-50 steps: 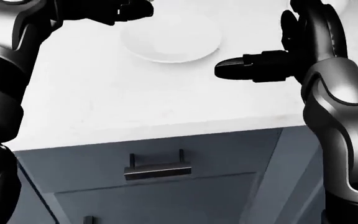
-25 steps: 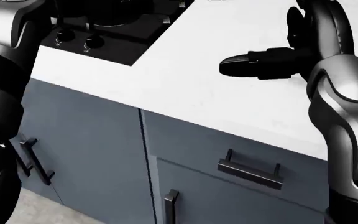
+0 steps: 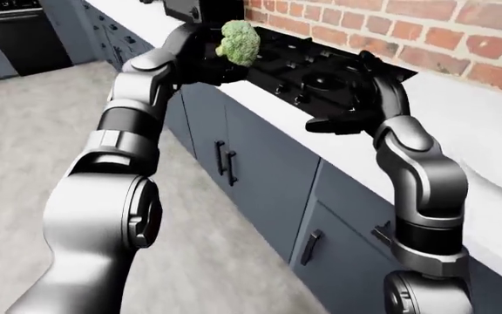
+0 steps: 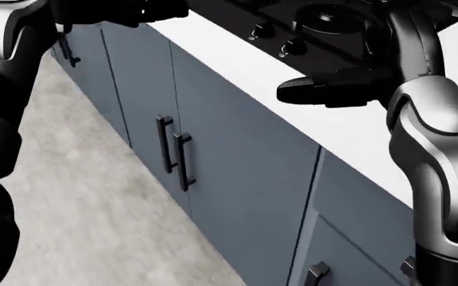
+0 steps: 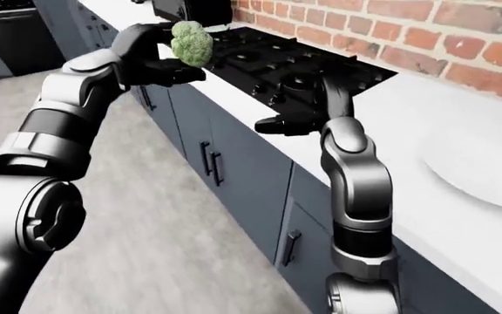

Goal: Place the broccoli on the rack of the oven.

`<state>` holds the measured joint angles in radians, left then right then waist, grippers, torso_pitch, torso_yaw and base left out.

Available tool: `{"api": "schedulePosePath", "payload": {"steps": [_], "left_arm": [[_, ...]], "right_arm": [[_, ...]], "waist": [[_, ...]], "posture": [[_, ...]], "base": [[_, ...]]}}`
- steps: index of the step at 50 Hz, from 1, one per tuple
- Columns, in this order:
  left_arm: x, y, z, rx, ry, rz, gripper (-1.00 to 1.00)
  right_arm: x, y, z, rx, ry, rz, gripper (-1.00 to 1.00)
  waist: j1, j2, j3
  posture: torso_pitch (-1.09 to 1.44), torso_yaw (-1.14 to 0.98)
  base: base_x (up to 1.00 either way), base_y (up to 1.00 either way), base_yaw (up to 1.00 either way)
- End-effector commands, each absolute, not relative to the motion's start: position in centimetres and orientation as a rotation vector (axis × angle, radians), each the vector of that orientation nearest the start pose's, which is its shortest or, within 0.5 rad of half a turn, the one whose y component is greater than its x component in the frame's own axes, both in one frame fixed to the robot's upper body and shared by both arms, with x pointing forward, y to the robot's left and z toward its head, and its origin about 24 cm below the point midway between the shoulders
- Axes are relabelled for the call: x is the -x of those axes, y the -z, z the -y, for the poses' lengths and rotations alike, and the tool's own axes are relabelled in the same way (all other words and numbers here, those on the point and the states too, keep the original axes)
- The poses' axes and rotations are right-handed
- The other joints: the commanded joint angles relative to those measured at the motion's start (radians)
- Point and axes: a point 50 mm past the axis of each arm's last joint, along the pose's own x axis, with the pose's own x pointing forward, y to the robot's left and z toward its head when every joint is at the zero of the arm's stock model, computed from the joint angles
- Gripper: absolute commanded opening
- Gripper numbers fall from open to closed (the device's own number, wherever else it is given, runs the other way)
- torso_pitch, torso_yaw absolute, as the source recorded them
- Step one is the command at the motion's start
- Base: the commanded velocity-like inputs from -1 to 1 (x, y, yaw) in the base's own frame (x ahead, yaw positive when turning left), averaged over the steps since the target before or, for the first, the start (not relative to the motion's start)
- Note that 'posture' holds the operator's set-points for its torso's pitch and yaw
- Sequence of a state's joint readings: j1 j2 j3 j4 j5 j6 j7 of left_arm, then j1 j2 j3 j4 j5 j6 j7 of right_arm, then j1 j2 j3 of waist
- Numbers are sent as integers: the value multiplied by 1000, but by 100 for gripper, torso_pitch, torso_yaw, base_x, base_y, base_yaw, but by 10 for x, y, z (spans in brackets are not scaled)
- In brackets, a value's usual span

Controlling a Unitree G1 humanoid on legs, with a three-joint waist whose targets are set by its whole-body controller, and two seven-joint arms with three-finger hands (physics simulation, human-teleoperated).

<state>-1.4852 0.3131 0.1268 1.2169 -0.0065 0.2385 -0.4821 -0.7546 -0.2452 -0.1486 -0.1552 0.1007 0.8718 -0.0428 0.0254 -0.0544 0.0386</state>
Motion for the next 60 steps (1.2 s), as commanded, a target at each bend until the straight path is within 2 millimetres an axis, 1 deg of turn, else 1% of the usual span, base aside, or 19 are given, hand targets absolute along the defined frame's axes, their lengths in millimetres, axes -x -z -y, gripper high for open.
{"api": "schedulePosePath", "payload": {"steps": [1, 7, 9, 21, 23, 24, 25, 26, 28, 34, 38, 40, 46, 53, 55, 56, 57, 58, 60], "left_arm": [[-423, -315, -135, -165, 434, 137, -18], [-424, -315, -136, -163, 432, 136, -18], [-423, -316, -137, -163, 429, 137, -18], [-423, -317, -139, -150, 418, 140, -17], [-424, -317, -139, -149, 412, 139, -18], [-424, -317, -139, -149, 410, 139, -18], [-424, -317, -139, -149, 409, 140, -19], [-424, -318, -139, -144, 409, 140, -19], [-424, -318, -139, -143, 407, 140, -20], [-423, -320, -140, -141, 404, 143, -21], [-423, -319, -141, -139, 403, 142, -21], [-423, -318, -141, -139, 402, 143, -21], [-424, -315, -143, -138, 398, 139, -21], [-424, -314, -143, -145, 403, 136, -20], [-424, -314, -143, -144, 402, 137, -20], [-424, -316, -143, -143, 400, 139, -20], [-424, -317, -143, -142, 399, 141, -20], [-424, -317, -143, -142, 401, 141, -21], [-424, -317, -143, -140, 401, 141, -21]], "right_arm": [[-335, -250, 167, 93, 26, 152, 100], [-335, -248, 167, 93, 25, 150, 100], [-335, -250, 167, 94, 25, 151, 100], [-336, -254, 166, 99, 19, 152, 100], [-335, -254, 166, 98, 21, 152, 100], [-335, -254, 167, 97, 22, 151, 100], [-335, -253, 167, 97, 22, 150, 100], [-335, -253, 166, 97, 21, 149, 100], [-335, -252, 165, 98, 19, 150, 100], [-335, -253, 165, 95, 20, 152, 100], [-335, -251, 165, 94, 20, 149, 100], [-335, -250, 165, 94, 20, 149, 100], [-335, -249, 166, 94, 20, 147, 100], [-336, -251, 165, 97, 18, 148, 100], [-336, -251, 165, 97, 18, 147, 100], [-337, -252, 165, 98, 18, 149, 100], [-337, -253, 164, 98, 17, 151, 100], [-336, -254, 165, 98, 17, 151, 100], [-336, -253, 165, 98, 18, 151, 100]], "waist": [[6, -4, -29], [-3, 82, -31], [1, 143, -49], [6, 5, -13], [7, -36, -19], [2, -76, -35], [4, -46, -35], [4, -49, -23], [11, -43, -35], [4, 25, -30], [0, 85, -31], [2, 139, -46], [24, 76, -39], [5, -1, -15], [7, -54, -29], [3, -87, -66], [-5, -36, -23], [4, -46, -18], [7, -35, -36]], "posture": [[0, 0], [0, 0], [0, 0], [0, 0], [0, 0], [0, 0], [0, 0], [0, 0], [0, 0], [0, 0], [0, 0], [0, 0], [0, 0], [0, 0], [0, 0], [0, 0], [0, 0], [0, 0], [0, 0]], "base": [[0, 0, 100], [0, 0, 100], [0, 0, 100], [0, 0, 100], [0, 0, 100], [0, 0, 100], [0, 0, 100], [0, 0, 100], [0, 0, 100], [0, 0, 100], [0, 0, 100], [0, 0, 100], [0, 0, 100], [0, 0, 100], [0, 0, 100], [0, 0, 100], [0, 0, 100], [0, 0, 100], [0, 0, 100]]}}
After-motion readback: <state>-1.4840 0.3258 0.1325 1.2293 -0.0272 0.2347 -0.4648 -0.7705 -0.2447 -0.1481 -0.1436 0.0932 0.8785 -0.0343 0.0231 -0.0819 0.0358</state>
